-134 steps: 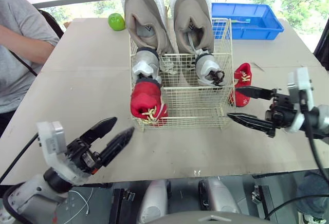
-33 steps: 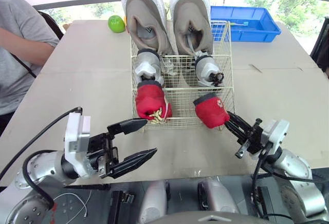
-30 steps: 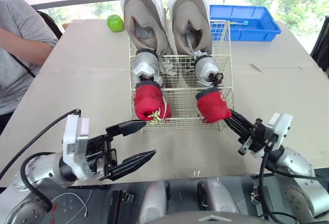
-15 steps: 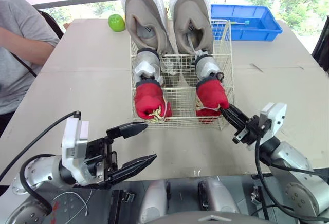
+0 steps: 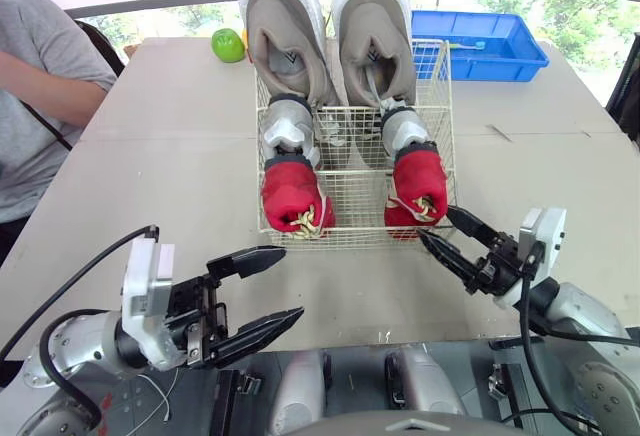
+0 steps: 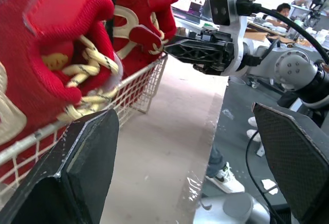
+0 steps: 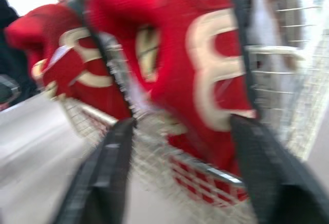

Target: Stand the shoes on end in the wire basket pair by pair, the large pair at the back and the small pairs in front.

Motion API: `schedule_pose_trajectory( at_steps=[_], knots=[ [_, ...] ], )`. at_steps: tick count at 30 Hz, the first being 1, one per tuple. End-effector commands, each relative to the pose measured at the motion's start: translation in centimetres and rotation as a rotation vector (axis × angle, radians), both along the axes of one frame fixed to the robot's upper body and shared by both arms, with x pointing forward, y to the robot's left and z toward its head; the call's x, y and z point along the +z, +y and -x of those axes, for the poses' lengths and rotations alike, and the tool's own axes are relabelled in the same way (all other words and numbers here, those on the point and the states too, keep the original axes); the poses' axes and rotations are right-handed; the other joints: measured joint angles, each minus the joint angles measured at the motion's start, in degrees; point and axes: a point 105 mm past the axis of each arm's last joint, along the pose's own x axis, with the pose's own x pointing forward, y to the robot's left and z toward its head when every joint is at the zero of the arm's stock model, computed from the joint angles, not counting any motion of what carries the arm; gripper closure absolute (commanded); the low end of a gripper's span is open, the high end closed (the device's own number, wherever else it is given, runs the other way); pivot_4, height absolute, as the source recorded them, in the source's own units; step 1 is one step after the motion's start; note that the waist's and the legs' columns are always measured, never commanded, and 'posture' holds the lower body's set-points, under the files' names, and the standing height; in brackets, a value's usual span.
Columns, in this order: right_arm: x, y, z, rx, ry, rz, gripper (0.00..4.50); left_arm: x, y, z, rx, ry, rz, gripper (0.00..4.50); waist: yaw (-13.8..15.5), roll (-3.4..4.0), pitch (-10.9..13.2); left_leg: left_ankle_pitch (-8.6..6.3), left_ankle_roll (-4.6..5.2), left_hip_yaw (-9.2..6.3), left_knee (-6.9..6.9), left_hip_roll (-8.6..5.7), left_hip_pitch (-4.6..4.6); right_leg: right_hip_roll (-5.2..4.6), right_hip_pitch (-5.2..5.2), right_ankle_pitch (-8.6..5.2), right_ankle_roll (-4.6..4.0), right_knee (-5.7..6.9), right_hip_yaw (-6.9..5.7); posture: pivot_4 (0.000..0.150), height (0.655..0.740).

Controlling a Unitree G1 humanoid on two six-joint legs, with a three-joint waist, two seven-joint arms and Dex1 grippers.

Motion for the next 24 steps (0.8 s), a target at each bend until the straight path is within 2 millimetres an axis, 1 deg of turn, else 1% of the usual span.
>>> schedule_pose_trajectory(
  at_steps=[1,3,5,7,10,13,17,20,24],
  knots=[
    [0.3,-2.8,-0.2,-0.058,-0.024,0.074,0.16,0.3,0.2,-0.1,0.022,0.002,-0.003,0.0,0.3,0.01,0.0,0.0,0.0,0.01,0.02,-0.02,0.0,-0.03,0.0,0.0,0.0,-0.01,0.01,0.15,0.74],
    [0.5,-4.1,0.3,-0.042,-0.027,0.114,0.16,0.2,0.7,-0.6,0.064,0.005,-0.009,0.0,0.7,0.01,0.0,0.0,0.01,0.02,0.06,-0.04,-0.02,-0.07,0.0,0.0,0.01,-0.04,-0.01,0.15,0.74],
    [0.2,-6.1,0.7,-0.037,-0.041,0.213,0.16,-0.3,1.7,-1.0,0.126,0.049,-0.03,0.0,1.0,-0.03,0.0,-0.02,0.03,0.07,0.07,-0.06,-0.02,-0.09,0.02,0.0,0.01,-0.08,0.03,0.15,0.74],
    [-0.3,-7.7,1.6,0.016,-0.033,0.322,0.16,-0.9,2.9,-1.1,0.159,0.075,-0.058,0.0,1.1,0.02,0.0,-0.02,0.04,0.09,0.08,-0.06,-0.02,-0.07,0.04,0.0,0.01,-0.08,0.03,0.15,0.74],
    [-1.2,-10.5,2.6,0.04,0.018,0.419,0.16,-1.8,4.8,-1.7,0.258,0.095,-0.099,0.0,1.0,0.09,0.0,-0.03,0.04,0.09,0.01,0.0,-0.01,0.05,0.01,-0.01,0.0,-0.07,0.02,0.15,0.74],
    [-1.3,-12.3,2.8,0.019,0.03,0.473,0.16,-2.4,5.4,-2.0,0.284,0.102,-0.121,0.0,1.0,0.11,0.1,-0.03,0.04,0.1,-0.02,0.01,0.0,0.1,0.0,-0.01,0.0,-0.06,-0.04,0.15,0.74],
    [-1.5,-13.1,2.9,-0.003,0.037,0.495,0.16,-3.4,5.5,-1.6,0.251,0.137,-0.159,0.0,1.0,0.11,0.1,-0.03,0.04,0.09,-0.02,0.03,0.01,0.07,0.0,-0.01,0.0,-0.06,0.03,0.15,0.74],
    [-1.8,-12.8,3.0,-0.011,0.042,0.493,0.16,-3.9,6.1,-1.7,0.257,0.145,-0.197,0.0,1.1,0.12,0.1,-0.03,0.04,0.1,-0.02,0.02,-0.01,0.04,-0.02,-0.01,0.0,-0.07,0.03,0.15,0.74],
    [-1.8,-12.3,3.1,-0.011,0.044,0.486,0.16,-4.2,6.3,-1.8,0.239,0.161,-0.223,0.0,1.1,0.15,0.1,-0.03,0.04,0.09,-0.02,0.03,-0.02,0.02,-0.02,-0.01,0.0,-0.07,0.03,0.15,0.74]
  ],
)
